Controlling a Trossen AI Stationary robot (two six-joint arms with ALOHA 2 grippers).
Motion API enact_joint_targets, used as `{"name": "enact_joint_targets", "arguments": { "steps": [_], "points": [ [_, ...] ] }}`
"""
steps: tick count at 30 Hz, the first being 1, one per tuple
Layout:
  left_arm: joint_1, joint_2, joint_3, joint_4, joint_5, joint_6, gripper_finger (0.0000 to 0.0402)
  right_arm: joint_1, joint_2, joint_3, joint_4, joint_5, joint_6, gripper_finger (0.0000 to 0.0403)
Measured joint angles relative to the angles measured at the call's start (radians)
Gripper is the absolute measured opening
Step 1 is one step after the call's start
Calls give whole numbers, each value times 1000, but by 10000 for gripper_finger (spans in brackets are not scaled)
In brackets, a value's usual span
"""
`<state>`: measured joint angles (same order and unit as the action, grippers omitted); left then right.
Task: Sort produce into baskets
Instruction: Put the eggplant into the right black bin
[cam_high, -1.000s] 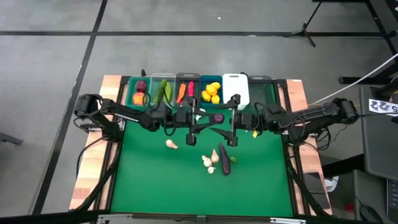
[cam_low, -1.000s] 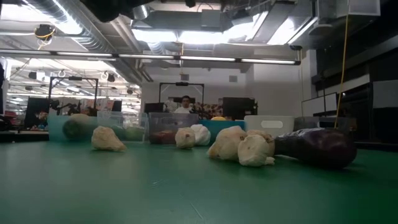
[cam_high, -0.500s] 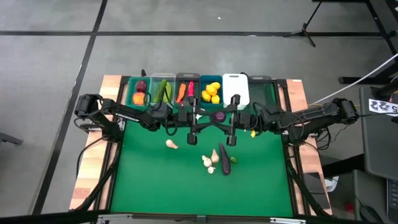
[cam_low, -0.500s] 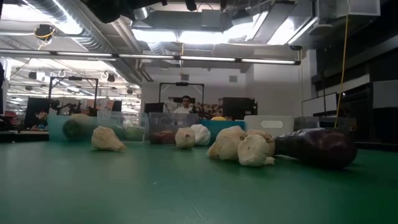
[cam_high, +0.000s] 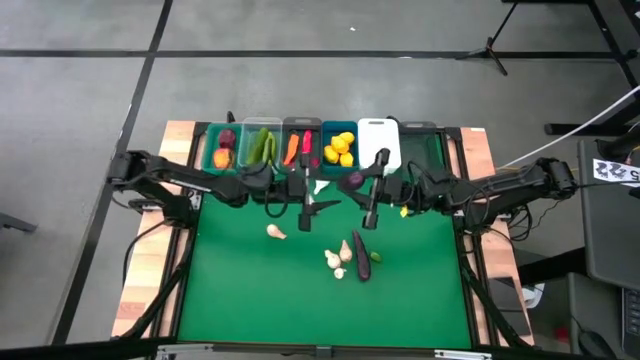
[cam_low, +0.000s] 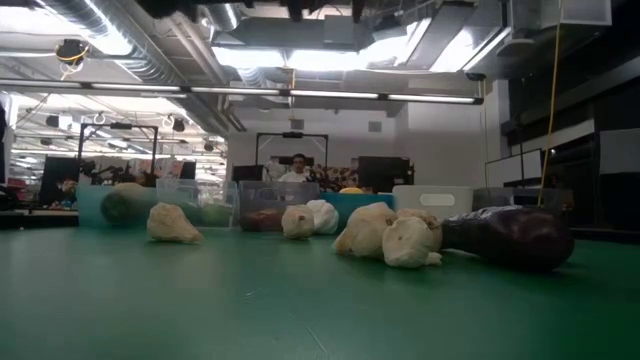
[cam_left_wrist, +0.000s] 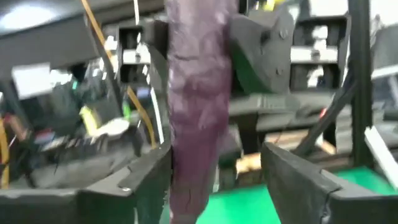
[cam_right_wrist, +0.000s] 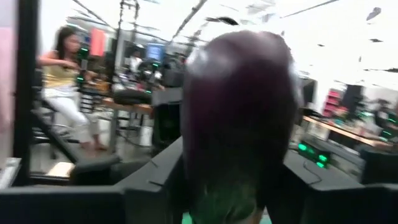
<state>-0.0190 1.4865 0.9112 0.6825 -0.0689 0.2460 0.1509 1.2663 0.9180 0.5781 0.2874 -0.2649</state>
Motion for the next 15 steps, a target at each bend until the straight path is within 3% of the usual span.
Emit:
{"name": "enact_joint_targets", "arguments": {
  "steps": [3,7,10,15],
  "points": [
    [0,-77,0,-190,-77,17,252,-1,-21,0,-31,75,-1,180],
    [1,-155,-2,-371,-184,-25,257,-1,-70,0,-158,275,-1,166],
    [1,-192,-1,-448,-203,-72,258,-20,-108,0,-231,383,34,150],
    [-1,-203,-1,-504,-202,-98,258,-82,-162,0,-439,369,193,134]
  ]
}}
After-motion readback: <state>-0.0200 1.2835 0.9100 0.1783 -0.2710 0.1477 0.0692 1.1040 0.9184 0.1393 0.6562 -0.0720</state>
